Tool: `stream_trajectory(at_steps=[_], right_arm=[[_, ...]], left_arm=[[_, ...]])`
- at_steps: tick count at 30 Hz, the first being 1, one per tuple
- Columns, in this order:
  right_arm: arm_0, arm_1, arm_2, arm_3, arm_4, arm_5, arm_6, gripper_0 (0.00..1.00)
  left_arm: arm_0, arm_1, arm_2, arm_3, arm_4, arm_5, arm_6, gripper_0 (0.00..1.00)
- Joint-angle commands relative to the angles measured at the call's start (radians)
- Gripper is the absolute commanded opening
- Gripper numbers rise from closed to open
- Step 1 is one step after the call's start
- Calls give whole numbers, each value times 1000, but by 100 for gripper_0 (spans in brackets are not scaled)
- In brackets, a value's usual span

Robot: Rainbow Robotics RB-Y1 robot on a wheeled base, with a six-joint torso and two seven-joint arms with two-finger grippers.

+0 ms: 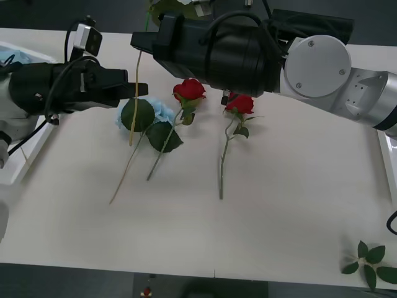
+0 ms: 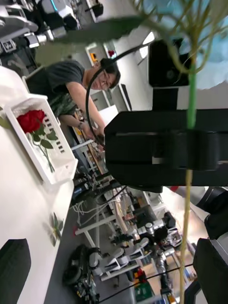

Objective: Put the red flowers into the right box and the blue flowers into the left box

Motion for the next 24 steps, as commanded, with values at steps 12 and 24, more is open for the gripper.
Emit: stream_trajectory(at_steps=[12, 24], right_arm=[[-29, -21, -10, -18, 6, -7, 32, 0], [-29, -21, -10, -18, 6, -7, 32, 0]], left_arm=[[-70, -29, -66, -26, 98, 24, -63, 100], [-70, -32, -66, -28, 103, 38, -70, 0]])
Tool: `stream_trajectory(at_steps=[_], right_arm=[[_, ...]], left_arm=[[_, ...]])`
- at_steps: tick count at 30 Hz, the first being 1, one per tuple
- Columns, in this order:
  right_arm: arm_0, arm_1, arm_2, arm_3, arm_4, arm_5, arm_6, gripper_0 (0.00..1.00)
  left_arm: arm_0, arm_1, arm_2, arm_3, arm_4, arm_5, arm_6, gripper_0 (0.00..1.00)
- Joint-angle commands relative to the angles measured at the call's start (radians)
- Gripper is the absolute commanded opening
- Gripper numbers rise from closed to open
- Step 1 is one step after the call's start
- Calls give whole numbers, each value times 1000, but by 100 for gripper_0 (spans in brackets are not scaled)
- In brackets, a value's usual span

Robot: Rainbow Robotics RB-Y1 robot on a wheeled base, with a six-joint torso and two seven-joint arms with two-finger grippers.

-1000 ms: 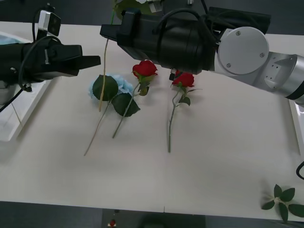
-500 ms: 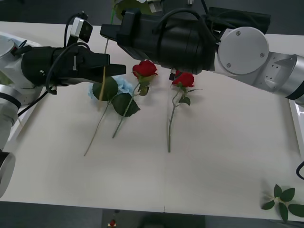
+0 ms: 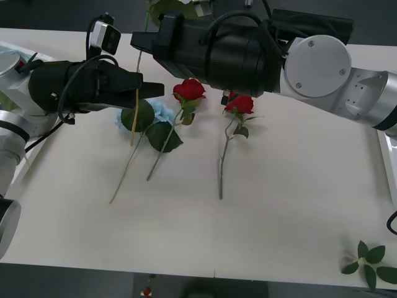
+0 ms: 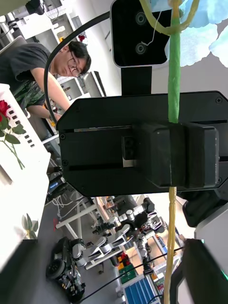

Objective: Put the red flowers into the right box and the blue flowers into the left box

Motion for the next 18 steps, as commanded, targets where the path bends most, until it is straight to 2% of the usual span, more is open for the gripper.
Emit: stream_trajectory(at_steps=[1, 18], right_arm=[[-29, -21, -10, -18, 6, -7, 32, 0], [-29, -21, -10, -18, 6, -7, 32, 0]], left_arm=[[-39, -1, 13, -27, 11, 5, -41, 0], [-41, 0, 15, -27, 11, -2, -46, 0]])
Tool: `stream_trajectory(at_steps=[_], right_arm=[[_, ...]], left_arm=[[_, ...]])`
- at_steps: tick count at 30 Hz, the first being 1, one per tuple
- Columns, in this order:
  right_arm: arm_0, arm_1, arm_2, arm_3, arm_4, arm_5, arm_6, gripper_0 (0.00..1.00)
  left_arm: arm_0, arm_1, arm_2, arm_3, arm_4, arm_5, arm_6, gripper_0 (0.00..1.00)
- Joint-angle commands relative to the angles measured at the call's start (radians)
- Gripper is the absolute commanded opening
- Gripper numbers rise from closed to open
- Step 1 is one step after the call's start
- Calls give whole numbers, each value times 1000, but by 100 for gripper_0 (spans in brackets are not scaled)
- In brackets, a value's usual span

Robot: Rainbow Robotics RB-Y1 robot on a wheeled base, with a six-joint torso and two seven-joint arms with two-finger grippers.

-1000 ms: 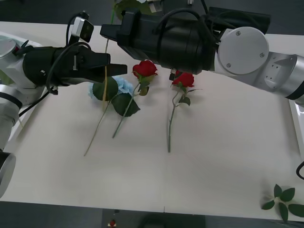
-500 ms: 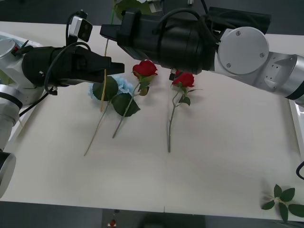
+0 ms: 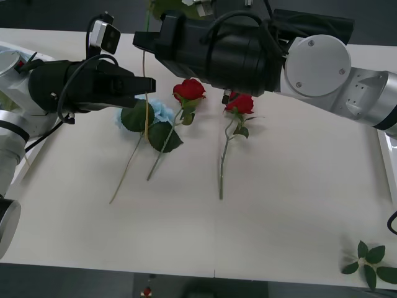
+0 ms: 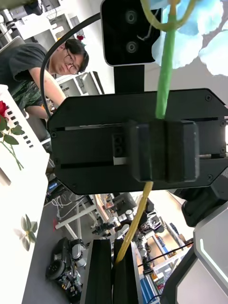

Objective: Put the red flowers into the right box and the blue flowers into the left box

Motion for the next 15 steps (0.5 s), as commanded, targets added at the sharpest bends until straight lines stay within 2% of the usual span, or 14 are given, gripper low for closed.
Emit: stream_trajectory(at_steps=[1, 4, 5, 6, 7, 15], right_arm=[[-29, -20, -11, -27, 5, -7, 32, 0], [-29, -20, -11, -27, 5, -7, 32, 0], [-29, -20, -11, -27, 5, -7, 32, 44], [-29, -20, -11, -27, 5, -7, 32, 75], [-29, -20, -11, -27, 5, -7, 32, 100], [-29, -20, -11, -27, 5, -7, 32, 100]], left_arm=[[-41, 0, 14, -25, 7, -2, -47, 0], [-41, 0, 14, -25, 7, -2, -47, 0], [-41, 0, 16, -25, 8, -2, -47, 0], [-41, 0, 14, -25, 8, -2, -47, 0], [-41, 0, 14, -25, 8, -2, -47, 0], [-41, 0, 14, -25, 8, -2, -47, 0]])
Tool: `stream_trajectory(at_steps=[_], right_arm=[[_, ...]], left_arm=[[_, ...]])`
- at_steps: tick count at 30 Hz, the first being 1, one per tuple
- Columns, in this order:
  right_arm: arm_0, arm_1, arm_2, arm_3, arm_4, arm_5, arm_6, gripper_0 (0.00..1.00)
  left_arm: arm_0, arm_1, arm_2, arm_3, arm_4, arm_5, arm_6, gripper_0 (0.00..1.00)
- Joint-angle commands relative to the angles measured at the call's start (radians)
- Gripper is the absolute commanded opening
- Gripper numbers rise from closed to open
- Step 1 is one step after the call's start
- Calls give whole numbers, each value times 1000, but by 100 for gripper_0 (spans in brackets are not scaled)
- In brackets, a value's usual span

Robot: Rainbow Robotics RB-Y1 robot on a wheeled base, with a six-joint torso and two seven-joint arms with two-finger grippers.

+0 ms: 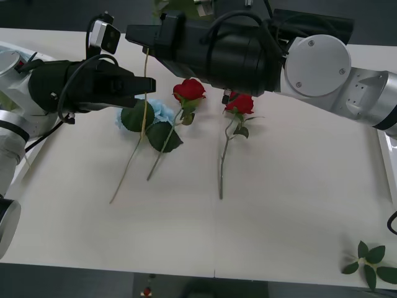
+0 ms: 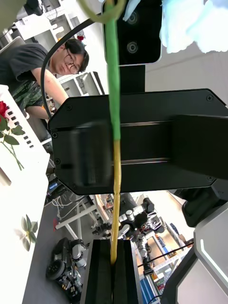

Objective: Put the red flowers into the right box and the blue flowers into the left box

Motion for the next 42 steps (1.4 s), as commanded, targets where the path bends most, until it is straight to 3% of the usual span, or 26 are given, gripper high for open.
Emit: stream_trajectory(at_steps=[1, 13, 18, 28, 32, 34, 38, 42], right_arm=[[-29, -20, -11, -27, 5, -7, 32, 100], [14, -12, -14, -31, 10, -28, 36, 100], [14, -78, -46, -33, -13, 9, 36, 100], [12, -365, -205, -42, -208, 433, 38, 100], [12, -434, -250, -27, -222, 584, 26, 100], [12, -488, -277, -1, -199, 736, 15, 100], [12, -521, -282, 42, -72, 969, 7, 100], [24, -483, -261, 62, 63, 1101, 0, 100]], left_arm=[[-41, 0, 14, -25, 10, -3, -46, 0], [-41, 5, 16, -25, 11, -3, -46, 0], [-41, 14, 22, -25, 11, -3, -46, 0], [-39, 77, 45, -23, 11, -3, -34, 0], [-39, 99, 48, -23, 11, -7, -33, 0], [-37, 128, 48, -23, 11, -20, -33, 0], [-39, 191, 48, 0, 11, -37, -33, 0], [-39, 263, 48, 31, 11, -41, -31, 0]])
